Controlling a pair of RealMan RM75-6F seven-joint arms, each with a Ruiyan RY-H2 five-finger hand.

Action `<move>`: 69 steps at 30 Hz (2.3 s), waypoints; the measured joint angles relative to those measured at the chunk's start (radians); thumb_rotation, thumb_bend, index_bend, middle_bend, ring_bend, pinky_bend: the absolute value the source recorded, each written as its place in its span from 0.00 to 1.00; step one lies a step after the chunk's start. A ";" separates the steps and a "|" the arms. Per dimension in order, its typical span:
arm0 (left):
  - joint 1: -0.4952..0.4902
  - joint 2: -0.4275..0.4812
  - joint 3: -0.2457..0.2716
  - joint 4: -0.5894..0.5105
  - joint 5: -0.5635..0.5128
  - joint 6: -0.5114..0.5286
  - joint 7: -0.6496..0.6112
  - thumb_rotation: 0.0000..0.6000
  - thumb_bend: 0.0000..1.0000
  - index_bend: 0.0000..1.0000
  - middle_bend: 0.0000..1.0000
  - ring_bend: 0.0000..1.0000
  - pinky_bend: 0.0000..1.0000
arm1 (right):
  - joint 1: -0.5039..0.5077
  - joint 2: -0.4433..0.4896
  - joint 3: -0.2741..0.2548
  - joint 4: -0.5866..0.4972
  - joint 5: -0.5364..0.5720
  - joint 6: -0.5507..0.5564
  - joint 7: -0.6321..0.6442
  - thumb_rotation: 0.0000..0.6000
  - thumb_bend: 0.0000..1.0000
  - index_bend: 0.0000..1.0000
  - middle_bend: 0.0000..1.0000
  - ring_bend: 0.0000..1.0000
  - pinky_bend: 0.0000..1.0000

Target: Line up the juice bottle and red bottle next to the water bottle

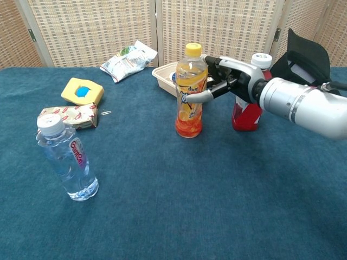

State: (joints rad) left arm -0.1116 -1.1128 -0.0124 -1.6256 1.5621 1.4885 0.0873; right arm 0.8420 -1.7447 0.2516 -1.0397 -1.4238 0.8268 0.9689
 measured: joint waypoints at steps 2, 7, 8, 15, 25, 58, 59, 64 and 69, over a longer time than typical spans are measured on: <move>-0.001 0.000 0.000 -0.003 -0.003 -0.005 0.003 1.00 0.13 0.06 0.00 0.01 0.00 | 0.006 -0.014 0.000 0.020 -0.001 0.002 0.007 1.00 0.00 0.01 0.17 0.07 0.16; -0.006 -0.003 -0.005 -0.004 -0.005 -0.007 0.008 1.00 0.13 0.06 0.00 0.01 0.00 | 0.019 -0.052 -0.001 0.074 -0.006 0.014 0.036 1.00 0.11 0.18 0.26 0.15 0.21; -0.007 -0.003 -0.005 -0.005 -0.006 -0.009 0.010 1.00 0.13 0.06 0.00 0.01 0.00 | 0.021 -0.059 -0.001 0.085 -0.006 0.018 0.038 1.00 0.14 0.22 0.28 0.17 0.22; -0.008 -0.004 -0.006 -0.005 -0.012 -0.014 0.014 1.00 0.13 0.06 0.00 0.01 0.00 | 0.036 -0.121 0.009 0.173 0.005 0.038 0.066 1.00 0.29 0.40 0.38 0.27 0.31; -0.010 -0.005 -0.008 -0.003 -0.016 -0.018 0.015 1.00 0.13 0.06 0.00 0.01 0.00 | 0.042 -0.147 0.015 0.218 0.008 0.065 0.104 1.00 0.37 0.51 0.44 0.36 0.40; -0.010 0.004 -0.007 -0.024 -0.005 -0.007 0.031 1.00 0.13 0.06 0.00 0.01 0.00 | 0.099 0.109 -0.193 -0.237 -0.225 0.040 0.156 1.00 0.31 0.52 0.43 0.37 0.42; -0.009 0.004 -0.007 -0.023 -0.004 -0.006 0.030 1.00 0.13 0.06 0.00 0.01 0.00 | 0.101 0.103 -0.195 -0.234 -0.226 0.040 0.149 1.00 0.31 0.52 0.43 0.37 0.42; -0.005 0.003 -0.005 -0.018 -0.003 -0.002 0.021 1.00 0.13 0.06 0.00 0.01 0.00 | 0.120 0.072 -0.205 -0.222 -0.229 0.037 0.121 1.00 0.28 0.52 0.42 0.37 0.42; -0.001 0.005 -0.003 -0.012 0.000 0.006 0.011 1.00 0.13 0.06 0.00 0.01 0.00 | 0.132 0.051 -0.207 -0.211 -0.224 0.039 0.105 1.00 0.26 0.52 0.41 0.37 0.42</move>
State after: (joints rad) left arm -0.1125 -1.1076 -0.0158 -1.6373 1.5621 1.4941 0.0987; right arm 0.9743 -1.6935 0.0450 -1.2509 -1.6483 0.8656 1.0738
